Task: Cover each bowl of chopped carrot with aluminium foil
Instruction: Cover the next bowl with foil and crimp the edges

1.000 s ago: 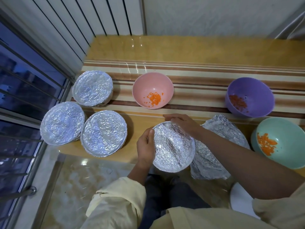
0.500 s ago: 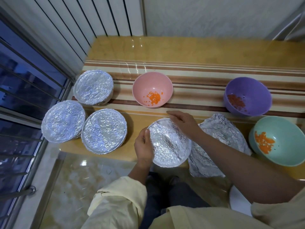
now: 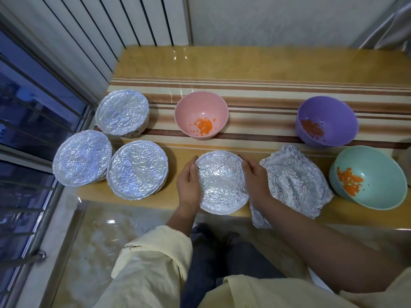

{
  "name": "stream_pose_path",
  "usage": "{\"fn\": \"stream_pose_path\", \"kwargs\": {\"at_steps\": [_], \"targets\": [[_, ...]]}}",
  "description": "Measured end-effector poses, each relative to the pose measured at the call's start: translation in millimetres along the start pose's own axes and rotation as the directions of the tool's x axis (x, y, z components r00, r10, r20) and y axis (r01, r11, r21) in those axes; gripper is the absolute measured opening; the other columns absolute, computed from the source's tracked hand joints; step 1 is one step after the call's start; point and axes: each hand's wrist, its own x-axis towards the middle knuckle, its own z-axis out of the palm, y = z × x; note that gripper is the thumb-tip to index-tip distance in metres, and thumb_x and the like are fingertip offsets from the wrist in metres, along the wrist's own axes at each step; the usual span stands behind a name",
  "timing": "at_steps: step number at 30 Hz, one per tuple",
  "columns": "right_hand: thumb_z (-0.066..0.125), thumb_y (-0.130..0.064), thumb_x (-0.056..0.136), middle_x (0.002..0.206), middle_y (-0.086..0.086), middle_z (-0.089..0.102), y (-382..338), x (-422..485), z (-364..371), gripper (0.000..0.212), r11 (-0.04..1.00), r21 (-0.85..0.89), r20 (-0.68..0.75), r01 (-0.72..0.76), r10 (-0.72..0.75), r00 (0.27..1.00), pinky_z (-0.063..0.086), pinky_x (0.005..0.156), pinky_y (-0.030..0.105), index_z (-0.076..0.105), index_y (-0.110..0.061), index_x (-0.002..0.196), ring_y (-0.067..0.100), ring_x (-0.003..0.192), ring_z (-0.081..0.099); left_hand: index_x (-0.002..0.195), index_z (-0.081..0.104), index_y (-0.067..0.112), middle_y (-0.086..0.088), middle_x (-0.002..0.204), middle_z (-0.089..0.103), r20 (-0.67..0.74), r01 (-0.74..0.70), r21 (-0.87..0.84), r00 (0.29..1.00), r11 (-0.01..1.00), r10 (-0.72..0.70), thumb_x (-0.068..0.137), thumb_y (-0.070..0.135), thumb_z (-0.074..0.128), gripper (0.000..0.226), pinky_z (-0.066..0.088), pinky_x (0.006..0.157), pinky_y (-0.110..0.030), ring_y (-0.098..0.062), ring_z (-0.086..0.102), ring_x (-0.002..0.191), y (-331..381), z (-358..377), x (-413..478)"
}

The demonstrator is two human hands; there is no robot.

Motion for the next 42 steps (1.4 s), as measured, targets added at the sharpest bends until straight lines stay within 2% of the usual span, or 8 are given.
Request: {"fn": "stream_pose_path", "kwargs": {"at_steps": [4,11,16,21,24,32,38,42], "targets": [[0.045,-0.016,0.101,0.111,-0.002,0.067,3.4,-0.5,0.7,0.029,0.995,-0.077,-0.02,0.063,-0.065,0.998,0.047,0.085,0.023,0.064,-0.014,0.121,0.014,0.104,0.061,0.113,0.07,0.009,0.0,0.106,0.072,-0.06,-0.009,-0.071,0.998,0.997,0.004,0.104,0.003,0.043,0.029,0.05,0.095,-0.027,-0.013,0.065,0.102,-4.3,4.8,-3.3],[0.046,-0.018,0.1,0.12,-0.004,0.065,2.1,2.9,-2.8,0.029,0.999,-0.034,0.049,0.036,-0.035,0.998,0.046,0.098,0.031,0.062,-0.019,0.125,0.012,0.112,0.058,0.115,0.068,0.004,-0.002,0.106,0.071,-0.086,0.024,-0.038,0.996,0.999,-0.027,0.104,0.005,0.041,0.029,0.05,0.088,-0.02,-0.009,0.064,0.097,-0.6,6.6,-4.8],[0.05,-0.02,0.099,0.114,-0.008,0.065,-9.2,16.4,-13.7,0.03,0.999,-0.047,0.163,0.007,0.001,0.987,0.047,0.096,0.032,0.061,-0.017,0.126,0.006,0.106,0.059,0.096,0.06,0.013,0.011,0.08,0.058,-0.116,0.101,0.036,0.989,0.994,-0.096,0.101,0.013,0.051,0.011,0.036,0.072,-0.021,-0.007,0.053,0.076,8.9,3.4,-5.8],[0.051,-0.021,0.098,0.12,-0.003,0.064,-8.6,4.2,-15.3,0.031,0.998,-0.053,0.041,0.023,-0.021,0.999,0.045,0.1,0.034,0.061,-0.015,0.127,0.011,0.113,0.058,0.129,0.063,0.008,0.008,0.12,0.064,0.08,-0.02,0.107,0.997,0.994,0.011,0.102,0.015,0.054,0.029,0.039,0.089,0.001,-0.004,0.059,0.109,10.1,-5.3,8.7],[0.046,-0.017,0.1,0.113,-0.002,0.067,-3.8,-9.4,-8.1,0.029,0.997,-0.061,0.042,0.037,-0.034,0.999,0.048,0.088,0.023,0.062,-0.017,0.124,0.011,0.104,0.061,0.124,0.066,0.005,0.0,0.118,0.069,0.135,-0.045,0.064,0.99,0.997,0.036,0.103,0.006,0.048,0.027,0.049,0.096,-0.018,-0.013,0.063,0.11,7.1,-2.9,11.5],[0.045,-0.016,0.1,0.096,0.014,0.066,-5.4,-5.7,-4.5,0.022,0.997,-0.066,0.039,0.036,-0.034,0.999,0.047,0.074,0.033,0.066,-0.018,0.106,0.031,0.088,0.059,0.113,0.07,0.006,0.001,0.103,0.073,0.073,-0.093,0.059,0.993,0.994,0.089,0.097,0.021,0.045,0.033,0.053,0.09,-0.03,-0.015,0.067,0.1,-3.1,1.6,7.2],[0.046,-0.022,0.101,0.13,-0.001,0.059,-21.0,14.8,-3.4,0.034,0.989,-0.139,0.217,0.057,-0.025,0.976,0.04,0.104,0.031,0.056,-0.016,0.132,0.012,0.121,0.052,0.114,0.067,0.004,-0.003,0.105,0.068,-0.113,-0.026,0.017,0.993,1.0,0.028,0.102,0.001,0.044,0.026,0.046,0.083,-0.009,-0.017,0.062,0.099,-5.5,1.6,-4.5],[0.045,-0.024,0.101,0.134,0.001,0.055,-22.3,9.2,-6.5,0.036,0.99,-0.131,0.094,0.061,-0.049,0.994,0.037,0.104,0.028,0.052,-0.013,0.135,0.011,0.123,0.049,0.113,0.061,0.006,-0.003,0.101,0.061,-0.281,0.042,-0.02,0.959,0.999,-0.046,0.102,0.0,0.041,0.023,0.042,0.074,-0.011,-0.019,0.056,0.096,-3.5,0.4,-18.5]]}}
